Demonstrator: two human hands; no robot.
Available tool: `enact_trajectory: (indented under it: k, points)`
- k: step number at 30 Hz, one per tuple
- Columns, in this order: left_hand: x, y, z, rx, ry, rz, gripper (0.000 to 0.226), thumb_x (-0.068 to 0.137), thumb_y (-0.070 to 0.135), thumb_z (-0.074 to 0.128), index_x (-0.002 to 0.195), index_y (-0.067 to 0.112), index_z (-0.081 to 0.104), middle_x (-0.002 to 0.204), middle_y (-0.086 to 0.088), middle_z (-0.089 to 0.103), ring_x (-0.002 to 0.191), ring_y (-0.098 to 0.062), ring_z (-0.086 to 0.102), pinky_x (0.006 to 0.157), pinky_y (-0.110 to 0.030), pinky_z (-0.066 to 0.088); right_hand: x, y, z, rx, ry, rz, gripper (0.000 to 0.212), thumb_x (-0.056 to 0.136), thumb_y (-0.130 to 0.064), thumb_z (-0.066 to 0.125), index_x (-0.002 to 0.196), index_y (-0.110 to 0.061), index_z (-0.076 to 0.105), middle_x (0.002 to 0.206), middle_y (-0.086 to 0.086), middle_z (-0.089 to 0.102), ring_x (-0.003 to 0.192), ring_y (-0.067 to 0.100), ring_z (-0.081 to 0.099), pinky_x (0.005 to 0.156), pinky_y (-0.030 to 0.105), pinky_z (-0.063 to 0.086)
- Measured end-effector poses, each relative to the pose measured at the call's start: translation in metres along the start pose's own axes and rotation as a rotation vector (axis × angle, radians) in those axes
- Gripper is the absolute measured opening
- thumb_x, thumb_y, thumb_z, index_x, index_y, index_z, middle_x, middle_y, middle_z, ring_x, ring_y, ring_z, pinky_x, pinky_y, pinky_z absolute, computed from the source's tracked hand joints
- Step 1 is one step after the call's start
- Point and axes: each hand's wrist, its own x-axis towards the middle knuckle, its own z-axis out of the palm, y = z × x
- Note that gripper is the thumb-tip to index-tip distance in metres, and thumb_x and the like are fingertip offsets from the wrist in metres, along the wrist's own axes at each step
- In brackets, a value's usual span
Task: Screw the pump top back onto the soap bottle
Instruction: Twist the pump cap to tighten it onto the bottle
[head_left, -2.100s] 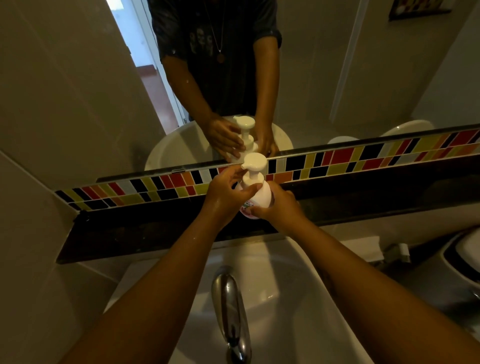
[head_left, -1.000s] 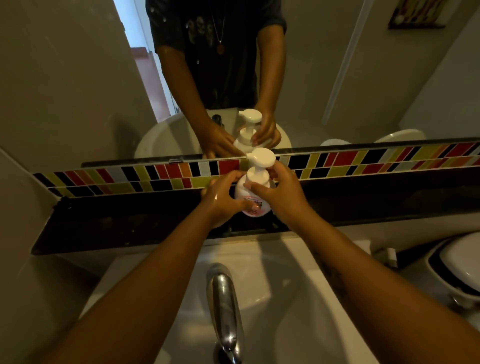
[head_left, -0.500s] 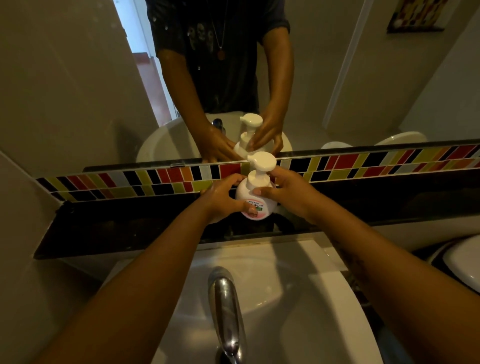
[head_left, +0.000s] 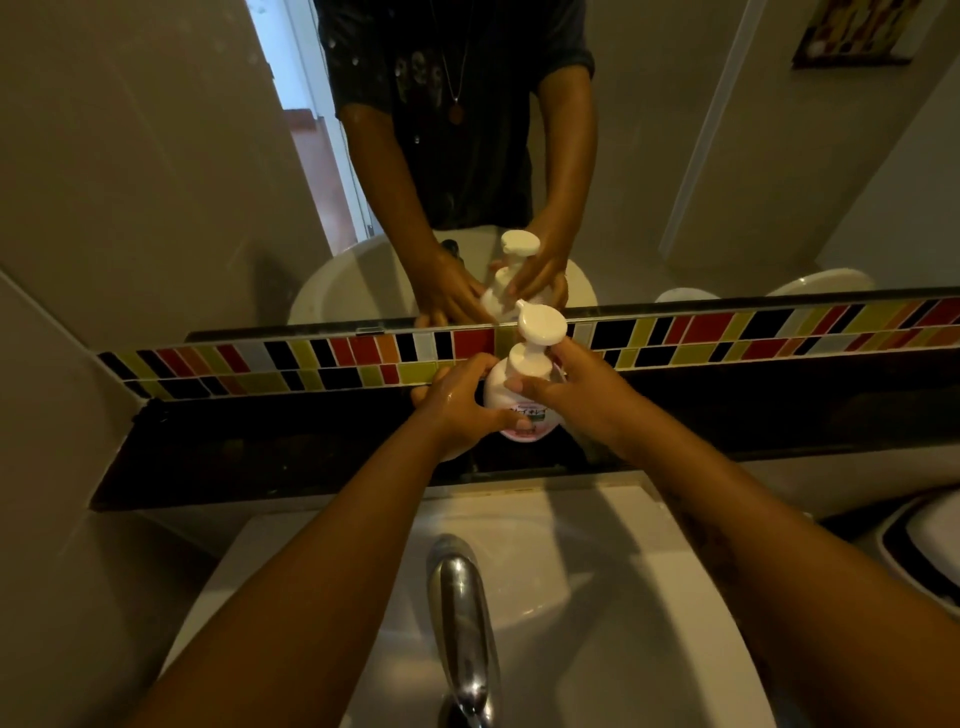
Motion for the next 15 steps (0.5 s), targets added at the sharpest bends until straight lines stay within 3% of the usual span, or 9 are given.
enact_trajectory:
  k: [1,3,7,10,12,15]
  points:
    - [0.001,0.0,-0.002,-0.011,-0.028,0.006,0.065,0.068,0.037,0.083,0.125,0.032,0.051,0.133,-0.004,0.057,0.127,-0.03,0.049,0.106,-0.056,0.041,0.0,-0.001,-0.007,-0.024,-0.081,0.006,0.06,0.078,-0.033,0.07,0.132,-0.028,0.044,0.129,-0.001,0.057,0.118,0.019,0.053,0.087,0.032,0.045]
    - [0.001,0.0,-0.003,-0.018,-0.038,0.009,0.064,0.069,0.035,0.083,0.124,0.031,0.051,0.132,-0.004,0.057,0.127,-0.03,0.05,0.105,-0.057,0.042,0.001,-0.002,-0.011,-0.042,-0.061,-0.004,0.059,0.078,-0.033,0.07,0.131,-0.027,0.045,0.131,0.002,0.057,0.119,0.021,0.054,0.086,0.032,0.047]
    - [-0.005,0.001,0.013,0.049,0.122,0.022,0.053,0.073,0.041,0.078,0.117,0.033,0.05,0.129,-0.001,0.057,0.124,-0.026,0.049,0.107,-0.051,0.034,-0.002,0.0,0.022,-0.081,0.319,-0.011,0.062,0.072,-0.032,0.076,0.125,-0.021,0.045,0.131,0.008,0.05,0.121,0.028,0.048,0.093,0.047,0.048]
    - [-0.009,0.001,0.023,0.041,0.202,0.019,0.048,0.074,0.041,0.077,0.112,0.035,0.049,0.129,0.0,0.056,0.122,-0.025,0.046,0.105,-0.047,0.032,-0.004,0.002,0.031,-0.118,0.488,-0.014,0.067,0.066,-0.038,0.08,0.119,-0.019,0.045,0.128,0.009,0.051,0.119,0.029,0.048,0.087,0.041,0.048]
    - [-0.007,0.0,0.021,0.06,0.187,0.025,0.048,0.074,0.041,0.077,0.111,0.036,0.048,0.128,0.0,0.056,0.121,-0.026,0.045,0.102,-0.045,0.031,-0.001,0.001,0.022,-0.165,0.434,-0.035,0.071,0.065,-0.041,0.079,0.122,-0.019,0.044,0.13,0.009,0.05,0.122,0.027,0.045,0.093,0.04,0.043]
    - [-0.004,-0.001,0.016,0.097,0.148,0.035,0.053,0.071,0.045,0.078,0.114,0.037,0.047,0.128,0.001,0.055,0.118,-0.022,0.043,0.099,-0.043,0.029,-0.005,-0.002,0.006,-0.088,0.199,-0.044,0.07,0.071,-0.035,0.076,0.131,-0.023,0.041,0.136,0.004,0.048,0.127,0.024,0.042,0.101,0.043,0.04]
